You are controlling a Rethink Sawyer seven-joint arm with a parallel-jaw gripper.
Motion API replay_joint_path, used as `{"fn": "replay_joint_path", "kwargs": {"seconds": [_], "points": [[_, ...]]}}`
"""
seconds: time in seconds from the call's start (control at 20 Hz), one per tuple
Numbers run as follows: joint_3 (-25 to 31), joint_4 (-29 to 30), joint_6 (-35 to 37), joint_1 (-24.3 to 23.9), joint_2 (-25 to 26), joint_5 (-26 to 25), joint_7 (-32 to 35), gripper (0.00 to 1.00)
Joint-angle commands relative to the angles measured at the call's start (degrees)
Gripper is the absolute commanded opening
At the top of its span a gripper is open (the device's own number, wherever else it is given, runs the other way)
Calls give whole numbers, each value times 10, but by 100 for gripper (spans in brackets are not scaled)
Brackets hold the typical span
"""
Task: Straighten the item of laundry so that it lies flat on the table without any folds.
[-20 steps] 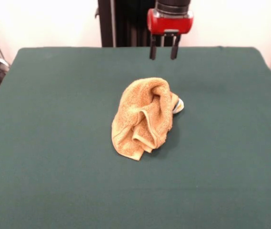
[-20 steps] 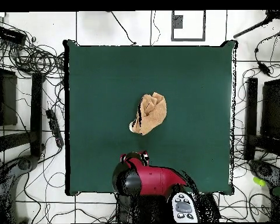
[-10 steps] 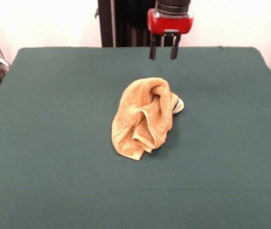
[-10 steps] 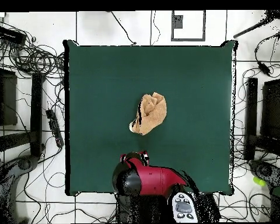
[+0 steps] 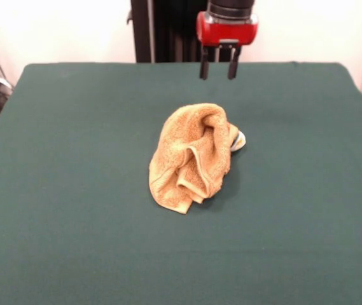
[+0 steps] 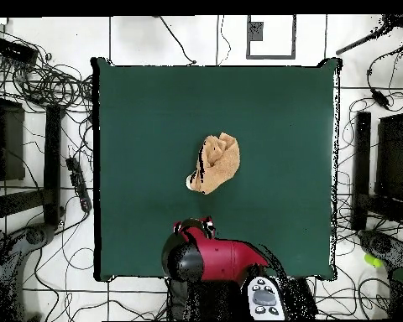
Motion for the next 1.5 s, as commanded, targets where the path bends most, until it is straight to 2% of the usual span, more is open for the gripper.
{"fn": "replay_joint_path", "kwargs": {"seconds": [0.05, 1.5], "points": [[12, -38, -25, 10, 3, -12, 78, 100], [12, -39, -21, 11, 0, -10, 79, 100]]}}
